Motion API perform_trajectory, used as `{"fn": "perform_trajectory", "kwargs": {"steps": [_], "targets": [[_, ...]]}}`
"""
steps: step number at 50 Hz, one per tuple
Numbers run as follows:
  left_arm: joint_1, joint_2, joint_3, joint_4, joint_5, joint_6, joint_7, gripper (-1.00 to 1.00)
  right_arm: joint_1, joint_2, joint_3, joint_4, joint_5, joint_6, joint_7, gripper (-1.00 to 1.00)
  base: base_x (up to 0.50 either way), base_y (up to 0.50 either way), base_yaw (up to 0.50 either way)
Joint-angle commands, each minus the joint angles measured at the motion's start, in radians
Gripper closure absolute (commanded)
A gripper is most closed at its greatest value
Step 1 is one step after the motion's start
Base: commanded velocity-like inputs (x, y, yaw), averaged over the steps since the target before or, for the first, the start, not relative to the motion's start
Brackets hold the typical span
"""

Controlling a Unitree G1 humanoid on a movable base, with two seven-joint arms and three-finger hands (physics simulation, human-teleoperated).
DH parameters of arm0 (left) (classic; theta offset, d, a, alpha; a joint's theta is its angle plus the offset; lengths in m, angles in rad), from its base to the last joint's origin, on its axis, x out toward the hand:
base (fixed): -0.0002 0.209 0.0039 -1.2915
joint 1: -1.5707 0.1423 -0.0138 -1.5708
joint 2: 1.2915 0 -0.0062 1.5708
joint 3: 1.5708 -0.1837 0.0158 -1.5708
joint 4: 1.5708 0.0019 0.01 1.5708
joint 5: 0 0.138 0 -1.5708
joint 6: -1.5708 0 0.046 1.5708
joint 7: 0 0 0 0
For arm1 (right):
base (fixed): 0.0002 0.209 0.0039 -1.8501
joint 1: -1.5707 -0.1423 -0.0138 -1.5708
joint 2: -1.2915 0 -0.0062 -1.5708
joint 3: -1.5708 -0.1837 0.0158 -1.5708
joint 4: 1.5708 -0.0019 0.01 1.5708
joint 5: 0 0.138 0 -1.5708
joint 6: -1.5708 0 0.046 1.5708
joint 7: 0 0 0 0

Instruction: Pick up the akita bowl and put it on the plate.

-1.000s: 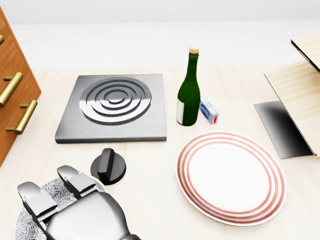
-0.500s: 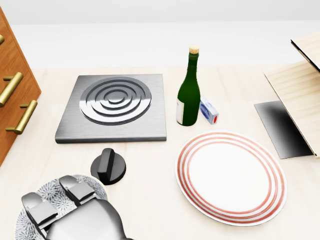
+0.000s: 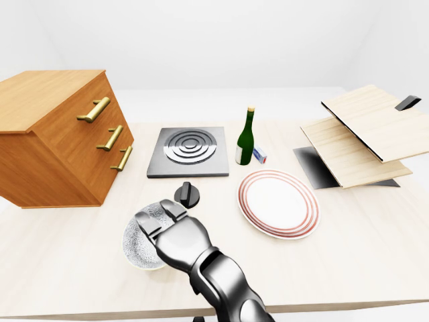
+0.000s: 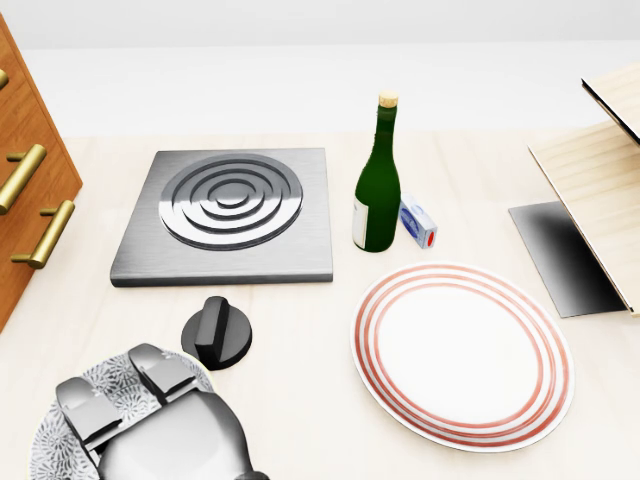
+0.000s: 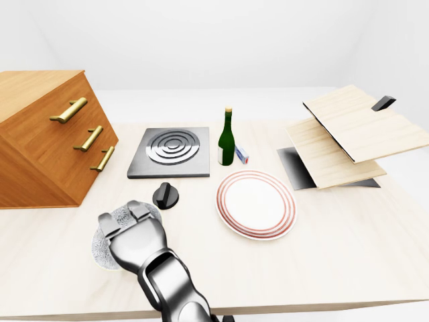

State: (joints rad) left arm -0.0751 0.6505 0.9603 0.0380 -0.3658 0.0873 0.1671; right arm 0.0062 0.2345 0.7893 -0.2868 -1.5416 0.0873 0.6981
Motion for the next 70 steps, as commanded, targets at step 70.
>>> {"fn": "perform_trajectory", "kwargs": {"steps": [70], "targets": [[0.000,0.001,0.004,-0.006,-0.011,0.000,-0.004,-1.00,0.002,0.031,0.034,0.107,-0.065,0.000,0.000,-1.00,0.00,0.00,0.00]]}}
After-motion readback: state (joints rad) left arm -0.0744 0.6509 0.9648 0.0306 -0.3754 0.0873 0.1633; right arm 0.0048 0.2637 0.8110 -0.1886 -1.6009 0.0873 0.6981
